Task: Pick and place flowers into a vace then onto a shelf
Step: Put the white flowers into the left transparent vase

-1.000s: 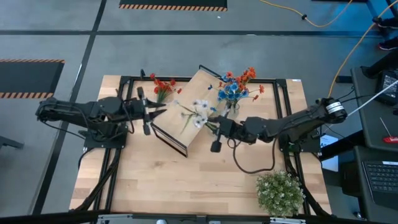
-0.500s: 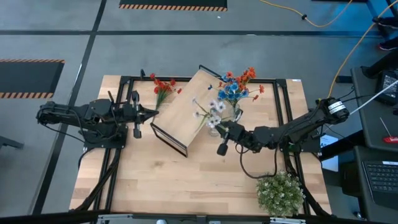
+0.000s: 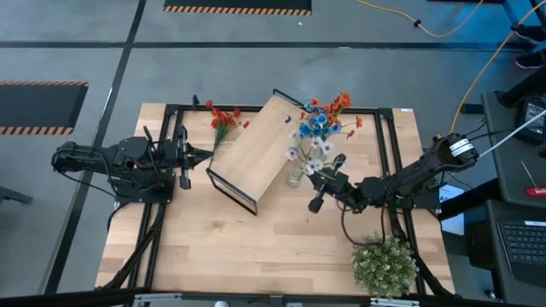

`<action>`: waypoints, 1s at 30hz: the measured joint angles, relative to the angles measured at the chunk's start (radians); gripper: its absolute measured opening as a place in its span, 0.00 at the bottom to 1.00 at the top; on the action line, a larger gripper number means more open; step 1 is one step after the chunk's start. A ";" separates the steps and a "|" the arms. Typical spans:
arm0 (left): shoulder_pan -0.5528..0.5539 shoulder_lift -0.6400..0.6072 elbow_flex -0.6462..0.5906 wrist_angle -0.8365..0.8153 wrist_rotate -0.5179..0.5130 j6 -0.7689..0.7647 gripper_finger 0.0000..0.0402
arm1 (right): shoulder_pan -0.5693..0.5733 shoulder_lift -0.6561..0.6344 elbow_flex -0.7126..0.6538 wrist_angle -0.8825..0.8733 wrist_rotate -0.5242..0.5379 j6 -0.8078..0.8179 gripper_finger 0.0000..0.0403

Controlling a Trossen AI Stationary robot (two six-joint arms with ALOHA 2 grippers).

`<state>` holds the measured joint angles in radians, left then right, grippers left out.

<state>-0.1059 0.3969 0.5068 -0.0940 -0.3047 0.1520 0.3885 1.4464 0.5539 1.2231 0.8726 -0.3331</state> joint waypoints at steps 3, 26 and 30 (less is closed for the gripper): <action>0.000 0.004 0.000 0.000 0.000 -0.009 0.01 | -0.023 0.005 -0.015 0.004 -0.006 0.022 0.01; 0.000 0.010 0.000 -0.012 -0.001 -0.011 0.01 | -0.128 0.131 -0.018 -0.013 -0.054 0.099 0.01; 0.000 0.010 0.000 -0.012 -0.001 -0.016 0.01 | -0.151 0.178 -0.018 -0.004 -0.053 0.120 0.01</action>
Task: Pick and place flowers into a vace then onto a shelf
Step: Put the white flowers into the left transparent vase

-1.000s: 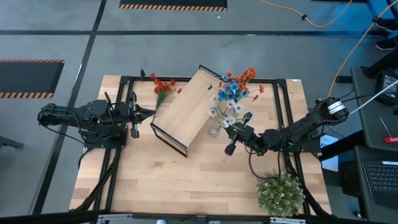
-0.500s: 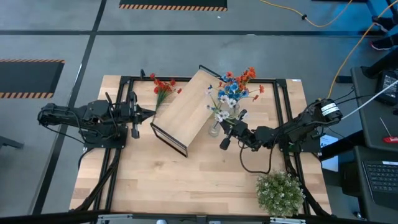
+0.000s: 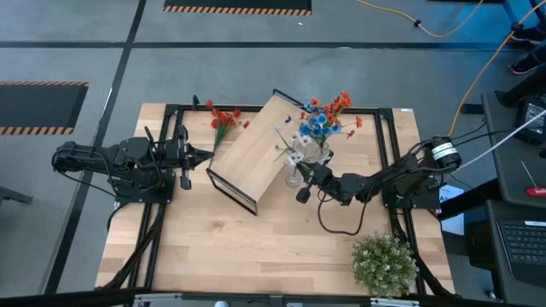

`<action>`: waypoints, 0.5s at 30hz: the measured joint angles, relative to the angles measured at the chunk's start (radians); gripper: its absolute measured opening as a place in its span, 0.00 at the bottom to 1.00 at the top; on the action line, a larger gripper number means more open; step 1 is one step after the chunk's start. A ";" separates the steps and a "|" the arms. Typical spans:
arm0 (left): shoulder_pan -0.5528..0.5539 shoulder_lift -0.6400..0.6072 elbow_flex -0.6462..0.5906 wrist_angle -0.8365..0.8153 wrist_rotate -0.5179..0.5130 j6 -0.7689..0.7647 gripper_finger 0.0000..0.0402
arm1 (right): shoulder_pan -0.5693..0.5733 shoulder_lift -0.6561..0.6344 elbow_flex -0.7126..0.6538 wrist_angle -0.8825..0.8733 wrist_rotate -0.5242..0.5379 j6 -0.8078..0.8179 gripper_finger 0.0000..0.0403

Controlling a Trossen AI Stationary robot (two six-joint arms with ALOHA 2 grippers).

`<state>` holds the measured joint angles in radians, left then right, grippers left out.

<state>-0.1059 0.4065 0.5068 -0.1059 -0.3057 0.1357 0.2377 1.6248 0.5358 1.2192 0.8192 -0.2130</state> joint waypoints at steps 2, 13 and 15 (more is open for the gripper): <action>0.000 0.000 0.000 0.000 0.000 -0.001 0.01 | -0.013 0.026 0.000 0.032 -0.001 -0.003 0.01; 0.000 0.000 0.000 -0.003 0.000 -0.001 0.01 | -0.038 0.088 0.000 0.046 -0.010 -0.004 0.01; 0.000 0.000 0.000 -0.003 0.000 -0.001 0.01 | -0.043 0.093 0.000 0.044 -0.010 0.001 0.01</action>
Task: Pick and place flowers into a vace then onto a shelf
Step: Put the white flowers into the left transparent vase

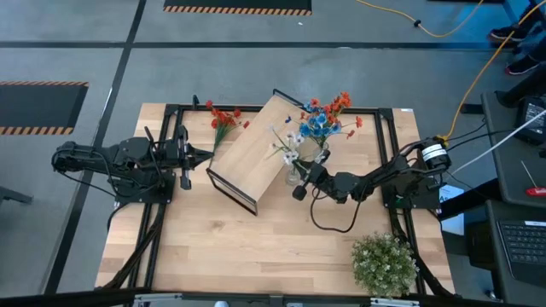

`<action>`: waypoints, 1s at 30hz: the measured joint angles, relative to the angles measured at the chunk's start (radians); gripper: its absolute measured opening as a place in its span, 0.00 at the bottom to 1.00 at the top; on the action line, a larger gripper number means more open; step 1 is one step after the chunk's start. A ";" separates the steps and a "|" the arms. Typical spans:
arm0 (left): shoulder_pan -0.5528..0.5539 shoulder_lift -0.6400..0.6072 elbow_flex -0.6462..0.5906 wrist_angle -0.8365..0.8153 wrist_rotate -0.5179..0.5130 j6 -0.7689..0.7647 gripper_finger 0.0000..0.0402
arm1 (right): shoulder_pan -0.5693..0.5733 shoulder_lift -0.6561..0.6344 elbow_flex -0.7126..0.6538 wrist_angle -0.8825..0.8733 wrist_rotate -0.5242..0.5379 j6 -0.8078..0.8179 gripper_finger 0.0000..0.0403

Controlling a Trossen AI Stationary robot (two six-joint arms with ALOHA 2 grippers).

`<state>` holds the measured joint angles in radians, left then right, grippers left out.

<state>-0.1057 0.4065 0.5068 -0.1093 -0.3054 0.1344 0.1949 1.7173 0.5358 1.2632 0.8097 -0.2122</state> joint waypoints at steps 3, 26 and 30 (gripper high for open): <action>0.000 0.000 0.000 0.000 0.000 0.000 0.01 | -0.001 0.002 0.000 -0.003 0.000 0.022 0.02; 0.000 0.002 0.000 -0.002 0.000 0.001 0.01 | 0.004 0.003 0.000 -0.086 -0.001 0.140 0.16; 0.000 0.002 0.000 -0.009 0.000 0.001 0.01 | 0.004 0.003 0.000 -0.091 -0.001 0.183 0.18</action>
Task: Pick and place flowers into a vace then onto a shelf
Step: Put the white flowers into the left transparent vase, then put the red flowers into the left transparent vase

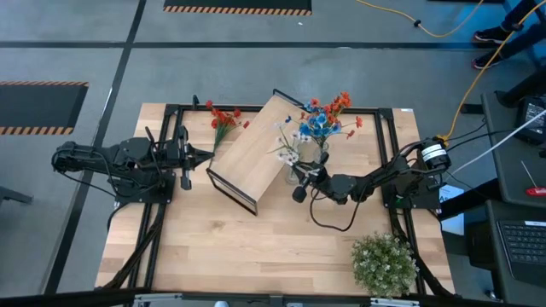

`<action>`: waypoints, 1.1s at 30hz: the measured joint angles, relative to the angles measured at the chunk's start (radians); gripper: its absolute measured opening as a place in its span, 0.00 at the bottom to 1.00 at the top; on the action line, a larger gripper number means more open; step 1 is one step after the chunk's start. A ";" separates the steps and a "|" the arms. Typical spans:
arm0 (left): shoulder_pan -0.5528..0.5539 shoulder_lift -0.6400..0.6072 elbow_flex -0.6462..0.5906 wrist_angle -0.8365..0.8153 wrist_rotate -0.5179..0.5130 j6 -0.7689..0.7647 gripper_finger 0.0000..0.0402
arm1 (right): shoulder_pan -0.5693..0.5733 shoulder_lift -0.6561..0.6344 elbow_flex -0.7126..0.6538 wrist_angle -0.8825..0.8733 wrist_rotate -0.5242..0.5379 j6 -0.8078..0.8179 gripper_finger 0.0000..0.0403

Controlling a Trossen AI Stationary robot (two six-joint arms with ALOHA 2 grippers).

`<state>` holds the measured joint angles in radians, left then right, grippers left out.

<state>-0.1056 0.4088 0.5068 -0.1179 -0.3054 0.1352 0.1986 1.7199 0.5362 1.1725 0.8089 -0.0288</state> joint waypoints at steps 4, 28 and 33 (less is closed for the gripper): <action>0.000 0.000 0.000 0.000 0.000 0.000 0.01 | 0.000 0.000 0.000 -0.030 0.000 0.023 0.22; 0.000 0.000 0.000 -0.022 0.000 0.000 0.01 | 0.068 -0.135 0.000 -0.177 0.003 0.055 0.42; 0.000 0.000 0.000 -0.022 -0.001 0.021 0.01 | 0.104 -0.177 0.000 -0.198 0.001 0.048 0.42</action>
<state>-0.1058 0.4088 0.5068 -0.1394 -0.3061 0.1564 0.3022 1.5432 0.5365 0.9742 0.8101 0.0189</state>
